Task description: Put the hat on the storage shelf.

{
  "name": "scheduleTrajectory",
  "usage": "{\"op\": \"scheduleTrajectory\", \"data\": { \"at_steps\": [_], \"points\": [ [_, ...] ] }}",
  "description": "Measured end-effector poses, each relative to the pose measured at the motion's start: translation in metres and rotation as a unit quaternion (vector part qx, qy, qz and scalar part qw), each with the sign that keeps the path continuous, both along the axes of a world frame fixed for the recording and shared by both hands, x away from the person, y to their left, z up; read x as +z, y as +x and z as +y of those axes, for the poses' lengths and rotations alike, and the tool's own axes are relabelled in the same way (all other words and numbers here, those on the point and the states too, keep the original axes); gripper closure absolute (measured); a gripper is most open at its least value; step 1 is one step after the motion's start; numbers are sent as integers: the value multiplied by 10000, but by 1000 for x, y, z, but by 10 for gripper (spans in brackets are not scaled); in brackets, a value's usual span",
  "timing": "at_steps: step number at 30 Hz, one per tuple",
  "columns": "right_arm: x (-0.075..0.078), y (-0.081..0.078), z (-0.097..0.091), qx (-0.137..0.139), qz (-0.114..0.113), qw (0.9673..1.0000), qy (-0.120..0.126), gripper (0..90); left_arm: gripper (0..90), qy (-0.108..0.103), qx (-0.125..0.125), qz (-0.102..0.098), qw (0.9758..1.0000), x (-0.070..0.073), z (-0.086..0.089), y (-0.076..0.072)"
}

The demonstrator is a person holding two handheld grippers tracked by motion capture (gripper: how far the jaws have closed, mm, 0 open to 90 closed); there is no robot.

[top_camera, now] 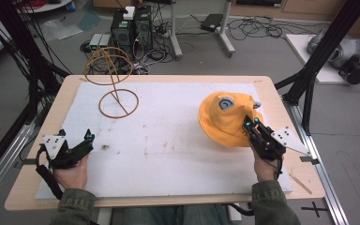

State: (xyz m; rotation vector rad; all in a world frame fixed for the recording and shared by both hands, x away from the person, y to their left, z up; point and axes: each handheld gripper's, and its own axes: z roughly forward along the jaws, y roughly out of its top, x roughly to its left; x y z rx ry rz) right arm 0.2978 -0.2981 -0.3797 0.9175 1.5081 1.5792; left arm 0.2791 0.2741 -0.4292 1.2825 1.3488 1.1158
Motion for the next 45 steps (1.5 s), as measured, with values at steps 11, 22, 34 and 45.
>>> {"op": "scheduleTrajectory", "data": {
  "at_steps": [11, 22, 34, 45],
  "points": [
    [48, 18, 21, -83, -410, 9991, 47, 882, 138, -161, -37, -26, 9999, 1, 2, 0],
    [121, 66, 77, 322, -589, 9977, 38, 882, 138, -242, -50, -80, 9997, 0, 11, 1],
    [165, 138, 193, 949, -465, 9944, -14, 881, 138, -310, -4, -8, 9995, -4, 22, -1],
    [173, 171, 299, 1593, -201, 9866, -287, 880, 138, -234, -70, 22, 9997, -5, 18, 2]
  ]
}}
